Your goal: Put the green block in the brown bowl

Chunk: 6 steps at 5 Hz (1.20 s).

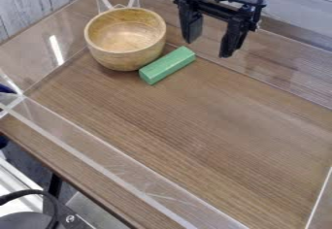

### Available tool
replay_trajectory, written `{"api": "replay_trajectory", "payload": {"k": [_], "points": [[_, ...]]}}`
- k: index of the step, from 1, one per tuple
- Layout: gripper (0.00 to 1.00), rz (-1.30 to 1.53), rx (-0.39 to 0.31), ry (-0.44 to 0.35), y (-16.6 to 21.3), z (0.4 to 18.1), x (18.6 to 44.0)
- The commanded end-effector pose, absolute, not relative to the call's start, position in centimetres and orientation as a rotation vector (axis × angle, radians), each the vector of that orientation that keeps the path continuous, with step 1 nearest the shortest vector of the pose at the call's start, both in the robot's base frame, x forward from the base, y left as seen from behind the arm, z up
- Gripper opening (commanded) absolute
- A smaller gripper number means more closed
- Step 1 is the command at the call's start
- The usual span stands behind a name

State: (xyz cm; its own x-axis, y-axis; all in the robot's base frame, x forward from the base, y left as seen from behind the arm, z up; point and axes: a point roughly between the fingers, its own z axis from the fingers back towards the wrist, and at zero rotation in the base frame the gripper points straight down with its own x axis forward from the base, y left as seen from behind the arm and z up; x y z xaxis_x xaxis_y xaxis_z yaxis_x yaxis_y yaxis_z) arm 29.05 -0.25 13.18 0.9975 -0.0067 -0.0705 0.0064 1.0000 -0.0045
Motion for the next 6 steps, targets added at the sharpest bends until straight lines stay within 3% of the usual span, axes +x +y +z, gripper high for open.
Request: {"api": "replay_trajectory", "payload": {"k": [1,2,4,6], "points": [[1.00,0.028,0.012,0.108,0.7,13.0,29.1],[1.00,0.070,0.044,0.171,2.2,12.8,28.7],[1.00,-0.137,0.039,0.217,4.0,11.2,28.3],[1.00,-0.139,0.060,0.174,5.7,8.1,28.2]]}}
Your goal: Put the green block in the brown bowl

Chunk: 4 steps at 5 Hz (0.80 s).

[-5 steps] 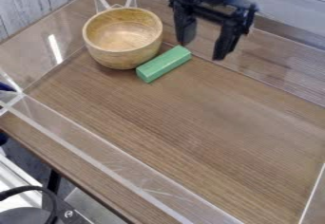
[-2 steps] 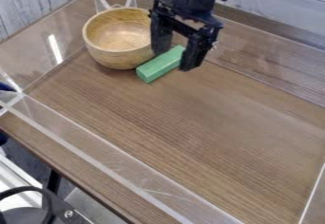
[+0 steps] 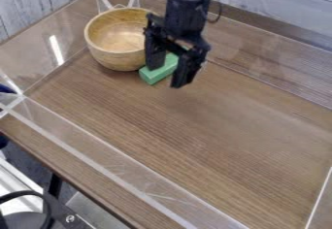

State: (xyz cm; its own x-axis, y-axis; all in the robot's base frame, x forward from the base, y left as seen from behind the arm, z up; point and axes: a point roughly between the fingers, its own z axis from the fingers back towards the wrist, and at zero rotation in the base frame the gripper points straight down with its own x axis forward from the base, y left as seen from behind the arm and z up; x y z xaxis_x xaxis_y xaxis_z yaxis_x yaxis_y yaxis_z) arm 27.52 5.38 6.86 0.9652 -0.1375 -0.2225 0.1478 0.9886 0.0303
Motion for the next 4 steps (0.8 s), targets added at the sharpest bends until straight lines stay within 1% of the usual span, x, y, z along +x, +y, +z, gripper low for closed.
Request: {"api": "replay_trajectory", "payload": {"k": [1,2,4], "points": [[1.00,-0.248,0.069,0.150,6.6,7.0,28.5],[1.00,-0.330,0.073,0.125,7.4,6.2,29.1],[1.00,-0.322,0.095,0.097,8.4,8.0,29.8]]}}
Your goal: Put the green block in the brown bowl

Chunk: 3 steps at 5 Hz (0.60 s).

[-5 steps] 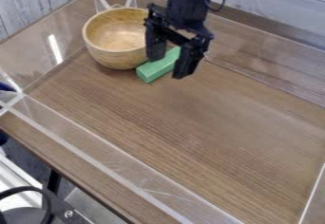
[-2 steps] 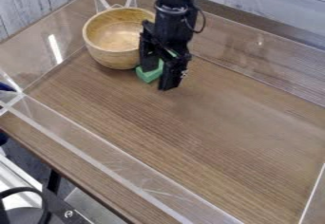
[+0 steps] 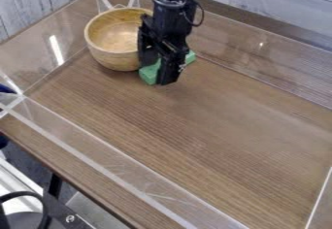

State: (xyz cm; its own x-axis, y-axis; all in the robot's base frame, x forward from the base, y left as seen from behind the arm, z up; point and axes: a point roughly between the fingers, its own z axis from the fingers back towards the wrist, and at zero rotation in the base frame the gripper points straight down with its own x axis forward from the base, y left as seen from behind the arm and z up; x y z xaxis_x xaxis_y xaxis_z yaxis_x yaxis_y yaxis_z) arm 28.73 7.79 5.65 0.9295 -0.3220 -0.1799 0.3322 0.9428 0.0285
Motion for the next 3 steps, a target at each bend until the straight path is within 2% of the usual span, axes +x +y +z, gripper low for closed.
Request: {"api": "replay_trajectory", "payload": {"k": [1,3], "points": [[1.00,-0.317,0.066,0.106,9.4,7.4,30.6],[1.00,-0.293,0.017,0.144,11.0,5.6,31.8]]}}
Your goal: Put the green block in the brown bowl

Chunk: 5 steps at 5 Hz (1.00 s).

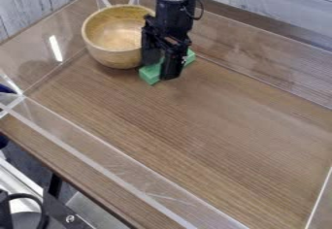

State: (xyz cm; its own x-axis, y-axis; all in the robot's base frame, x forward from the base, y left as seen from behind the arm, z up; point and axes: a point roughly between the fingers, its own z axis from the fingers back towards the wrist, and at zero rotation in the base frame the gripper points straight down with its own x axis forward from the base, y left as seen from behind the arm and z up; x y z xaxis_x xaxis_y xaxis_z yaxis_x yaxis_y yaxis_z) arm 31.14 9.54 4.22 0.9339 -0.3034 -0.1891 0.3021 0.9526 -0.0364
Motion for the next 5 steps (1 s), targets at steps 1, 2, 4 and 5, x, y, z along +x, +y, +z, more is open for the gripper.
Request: {"api": "replay_trajectory", "payload": {"k": [1,2,4,5], "points": [[1.00,-0.310,0.017,0.116,11.1,5.0,32.0],[1.00,-0.324,0.018,0.103,11.0,4.2,32.2],[1.00,-0.313,-0.007,0.116,11.5,3.7,32.8],[1.00,-0.314,-0.016,0.115,11.6,3.8,33.2]]}}
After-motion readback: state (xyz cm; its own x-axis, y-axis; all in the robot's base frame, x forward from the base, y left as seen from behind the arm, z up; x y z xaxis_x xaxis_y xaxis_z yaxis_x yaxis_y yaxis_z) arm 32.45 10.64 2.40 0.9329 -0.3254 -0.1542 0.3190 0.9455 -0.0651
